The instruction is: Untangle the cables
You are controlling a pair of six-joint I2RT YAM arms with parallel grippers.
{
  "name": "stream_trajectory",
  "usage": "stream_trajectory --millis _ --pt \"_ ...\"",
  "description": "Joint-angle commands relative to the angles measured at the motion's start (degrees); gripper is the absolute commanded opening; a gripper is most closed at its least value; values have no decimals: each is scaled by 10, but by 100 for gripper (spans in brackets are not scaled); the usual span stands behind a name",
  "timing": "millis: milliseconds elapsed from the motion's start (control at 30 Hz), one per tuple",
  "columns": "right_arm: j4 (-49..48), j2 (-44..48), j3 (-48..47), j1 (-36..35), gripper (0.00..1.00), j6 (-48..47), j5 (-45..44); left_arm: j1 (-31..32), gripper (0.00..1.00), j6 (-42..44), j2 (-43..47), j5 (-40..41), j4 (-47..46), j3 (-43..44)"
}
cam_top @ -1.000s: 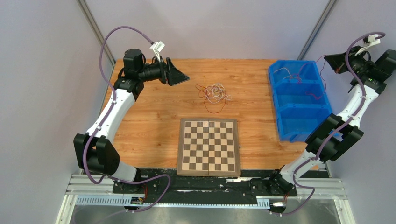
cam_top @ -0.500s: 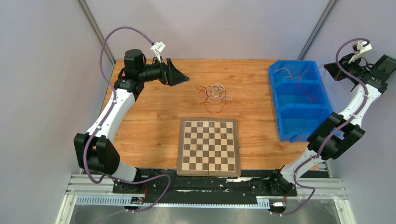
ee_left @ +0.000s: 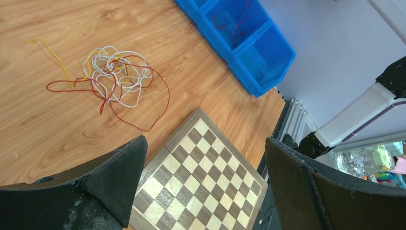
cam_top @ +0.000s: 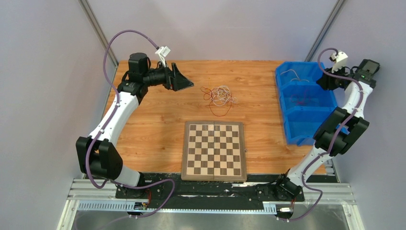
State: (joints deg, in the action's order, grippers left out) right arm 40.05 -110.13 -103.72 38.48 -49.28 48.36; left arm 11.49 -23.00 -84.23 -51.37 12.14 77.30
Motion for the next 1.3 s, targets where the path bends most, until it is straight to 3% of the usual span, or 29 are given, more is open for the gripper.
stream_trajectory --millis 0,133,333,467,700,800,967,1267 --pt "-3 -29 -19 -25 45 13 -67 0 100 22 14 3 7 15" --pt "24 -19 -44 -36 65 36 -59 0 100 42 9 14 26 15" --pt "81 36 6 -147 71 68 -10 0 100 77 -21 21 53 -3" --pt "57 46 49 -263 72 115 -4 1 99 67 -80 17 26 -12" --pt "-61 -26 58 -435 70 222 -51 13 80 70 -210 30 -49 52" --pt "-100 -71 30 -475 70 262 -87 27 76 98 -288 55 -43 98" --pt "-119 -145 -25 -524 73 274 -148 42 72 63 -403 56 -59 181" --pt "-137 -210 -36 -546 72 269 -204 83 67 62 -487 46 -67 245"
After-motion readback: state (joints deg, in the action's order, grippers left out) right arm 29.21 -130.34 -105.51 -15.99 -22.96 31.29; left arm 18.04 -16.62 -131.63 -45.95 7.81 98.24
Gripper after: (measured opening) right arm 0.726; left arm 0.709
